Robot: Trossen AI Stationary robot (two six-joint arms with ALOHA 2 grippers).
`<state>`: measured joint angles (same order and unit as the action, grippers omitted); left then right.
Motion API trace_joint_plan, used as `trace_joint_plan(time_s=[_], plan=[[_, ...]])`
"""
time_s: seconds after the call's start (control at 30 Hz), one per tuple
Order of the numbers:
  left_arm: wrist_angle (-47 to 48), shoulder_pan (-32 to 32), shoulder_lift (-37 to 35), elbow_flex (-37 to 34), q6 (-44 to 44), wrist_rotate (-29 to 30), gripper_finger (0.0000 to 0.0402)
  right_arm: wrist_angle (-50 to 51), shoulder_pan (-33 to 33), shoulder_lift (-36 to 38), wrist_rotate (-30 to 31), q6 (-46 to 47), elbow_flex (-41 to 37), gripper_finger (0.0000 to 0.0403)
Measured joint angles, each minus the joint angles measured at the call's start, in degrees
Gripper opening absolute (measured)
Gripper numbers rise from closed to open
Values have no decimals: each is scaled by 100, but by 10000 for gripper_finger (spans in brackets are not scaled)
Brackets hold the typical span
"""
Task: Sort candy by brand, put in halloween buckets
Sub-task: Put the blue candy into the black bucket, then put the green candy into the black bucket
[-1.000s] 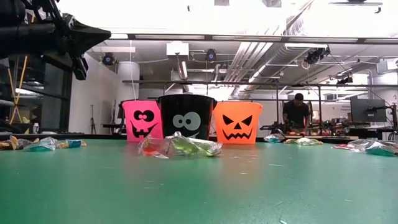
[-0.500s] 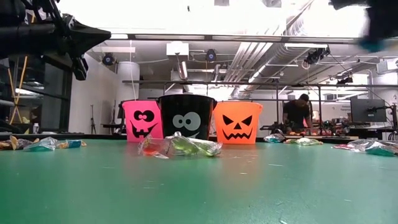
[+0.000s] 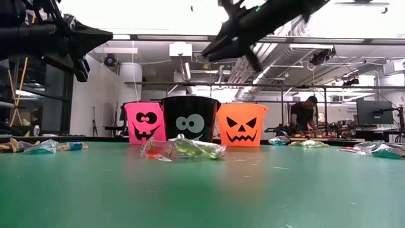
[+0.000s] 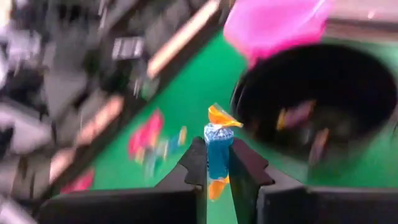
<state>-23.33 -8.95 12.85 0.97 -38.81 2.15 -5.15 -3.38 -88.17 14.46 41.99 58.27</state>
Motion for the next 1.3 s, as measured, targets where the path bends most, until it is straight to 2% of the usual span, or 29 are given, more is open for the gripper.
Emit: trace_joint_plan(time_s=[0.17, 0.37, 0.57, 0.67, 0.77, 0.87, 1.0, 1.2, 1.3], plan=[[0, -2, 0, 0, -2, 0, 0, -38, -619, -470, -154, -137, 340, 65], [0, 0, 0, 0, -1, 0, 0, 527, -760, -1094, -234, -928, 1168, 153], [-2, 0, 0, 0, -1, -1, 0, 2568, -895, -1398, -245, -1516, 2388, 234], [-2, 0, -1, 0, 0, 0, 0, 3708, -961, -1298, -328, -1954, 2957, 247], [-2, 0, 1, 0, -2, -1, 0, 4732, -1007, -1056, -58, -2149, 3221, 249], [-2, -2, 1, 0, 0, 0, 0, 5565, -1063, -624, 355, -1963, 2981, 249], [-2, -1, 0, 0, -1, -1, 0, 6000, -1196, 174, 585, -1132, 1953, 249], [-2, 0, -1, 0, 0, 0, 0, 6190, -1644, 1451, 800, 1555, 47, 249], [-2, -2, 1, 0, -1, 0, 0, 6021, -2166, 1676, 756, 2216, -646, 249]])
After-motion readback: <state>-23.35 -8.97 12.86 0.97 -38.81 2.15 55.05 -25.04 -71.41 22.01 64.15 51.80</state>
